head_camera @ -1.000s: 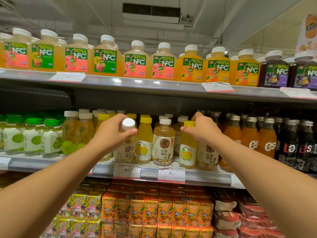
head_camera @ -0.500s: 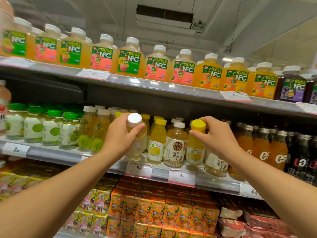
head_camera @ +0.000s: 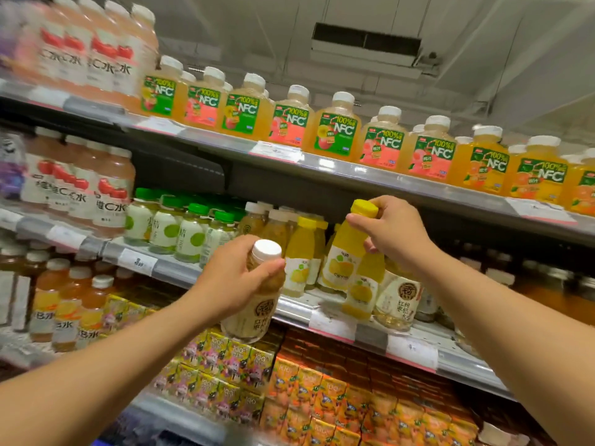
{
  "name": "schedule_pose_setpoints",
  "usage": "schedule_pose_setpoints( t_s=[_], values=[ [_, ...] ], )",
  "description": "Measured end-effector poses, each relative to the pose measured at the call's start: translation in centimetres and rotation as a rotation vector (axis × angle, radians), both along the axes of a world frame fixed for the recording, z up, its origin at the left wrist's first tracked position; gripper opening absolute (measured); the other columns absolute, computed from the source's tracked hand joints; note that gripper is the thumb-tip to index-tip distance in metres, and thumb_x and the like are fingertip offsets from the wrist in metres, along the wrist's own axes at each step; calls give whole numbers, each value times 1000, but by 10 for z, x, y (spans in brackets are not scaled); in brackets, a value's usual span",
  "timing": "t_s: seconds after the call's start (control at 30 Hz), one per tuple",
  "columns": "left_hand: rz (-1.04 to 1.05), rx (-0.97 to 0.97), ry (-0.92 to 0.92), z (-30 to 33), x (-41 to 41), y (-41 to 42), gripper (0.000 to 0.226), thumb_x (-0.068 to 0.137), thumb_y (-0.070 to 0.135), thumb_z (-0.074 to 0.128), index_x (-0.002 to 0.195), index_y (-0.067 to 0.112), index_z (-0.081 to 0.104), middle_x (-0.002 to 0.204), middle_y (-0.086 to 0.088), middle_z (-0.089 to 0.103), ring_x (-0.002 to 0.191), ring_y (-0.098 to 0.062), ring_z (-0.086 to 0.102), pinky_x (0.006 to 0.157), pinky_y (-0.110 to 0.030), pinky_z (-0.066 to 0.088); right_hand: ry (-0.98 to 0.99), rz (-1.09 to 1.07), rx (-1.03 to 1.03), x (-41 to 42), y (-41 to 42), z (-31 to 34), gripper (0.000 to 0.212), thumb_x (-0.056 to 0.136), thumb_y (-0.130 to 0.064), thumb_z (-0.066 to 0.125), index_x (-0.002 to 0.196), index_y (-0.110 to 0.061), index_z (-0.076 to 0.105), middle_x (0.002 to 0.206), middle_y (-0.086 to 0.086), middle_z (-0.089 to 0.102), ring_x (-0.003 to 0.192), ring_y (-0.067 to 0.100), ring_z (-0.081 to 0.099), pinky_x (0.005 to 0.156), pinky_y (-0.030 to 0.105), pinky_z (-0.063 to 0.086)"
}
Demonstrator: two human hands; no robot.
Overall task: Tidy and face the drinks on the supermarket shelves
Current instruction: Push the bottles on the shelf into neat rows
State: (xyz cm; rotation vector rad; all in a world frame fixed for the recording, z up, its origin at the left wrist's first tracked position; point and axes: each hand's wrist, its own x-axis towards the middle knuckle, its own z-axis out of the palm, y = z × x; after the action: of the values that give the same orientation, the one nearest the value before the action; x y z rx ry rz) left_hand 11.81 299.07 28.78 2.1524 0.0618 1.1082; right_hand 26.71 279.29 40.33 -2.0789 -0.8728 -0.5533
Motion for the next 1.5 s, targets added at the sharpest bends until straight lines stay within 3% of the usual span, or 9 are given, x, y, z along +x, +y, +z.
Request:
schedule_pose_setpoints(
  t_s=[0.5,0.7,0.87,1.0,1.07,1.13,1.23,1.37,1.5],
  values=[
    [42,-32,39,-22,-30,57,23,85,46,64,100,28,63,93,13,64,84,-2,59,66,-20,41,81,-225,-153,42,61,-30,58,87,-45,68,129,-8,53,70,4,66,60,19,67,63,39,60],
    [-1,-130,76,-30,-23,67,23,85,46,65,100,28,64,96,10,66,88,-8,61,71,-27,50,134,-325,-244,52,70,-35,61,91,-42,63,137,-6,45,97,6,62,85,23,62,73,37,57],
    [-74,-212,119,-28,-19,72,23,85,45,65,100,28,66,96,9,68,90,-10,63,71,-29,52,198,-372,-365,35,75,-32,69,96,-41,55,151,-9,26,99,11,64,74,20,64,51,28,49],
    [-156,-251,143,-20,-15,66,22,85,44,66,100,28,66,94,9,69,89,-10,65,70,-28,51,-112,-326,-333,0,73,-28,58,94,-35,59,144,-13,41,142,10,46,120,25,53,91,35,47],
    [-213,-253,169,-14,-13,57,24,85,42,66,103,27,66,97,7,70,91,-10,66,75,-33,55,-210,-119,-290,-31,75,-30,45,92,-43,58,133,-22,55,131,-2,56,113,15,57,84,27,47],
    [-267,-226,169,-10,-9,44,21,87,37,68,104,25,66,96,5,70,90,-12,66,78,-36,56,-76,54,-351,-63,79,-35,47,88,-59,54,122,-28,61,114,-10,64,93,5,62,65,19,48],
    [-317,-149,196,-6,0,17,23,87,16,67,107,26,64,96,5,70,91,-12,65,78,-33,56,128,123,-465,-91,76,-44,65,77,-71,55,107,-15,67,92,0,71,70,12,67,46,17,47],
    [-323,-109,194,-9,11,-16,39,74,-8,55,96,22,65,89,0,68,86,-19,63,70,-29,52,188,146,-506,-100,47,-49,51,80,-59,64,90,-9,74,88,14,69,72,19,68,58,30,59],
    [-348,-84,167,-10,15,-49,35,63,16,57,96,16,71,85,-4,69,81,-24,62,67,-33,50,185,69,-417,-100,12,-54,32,79,-45,72,82,-13,74,82,12,69,74,23,68,66,42,58]
  ],
)
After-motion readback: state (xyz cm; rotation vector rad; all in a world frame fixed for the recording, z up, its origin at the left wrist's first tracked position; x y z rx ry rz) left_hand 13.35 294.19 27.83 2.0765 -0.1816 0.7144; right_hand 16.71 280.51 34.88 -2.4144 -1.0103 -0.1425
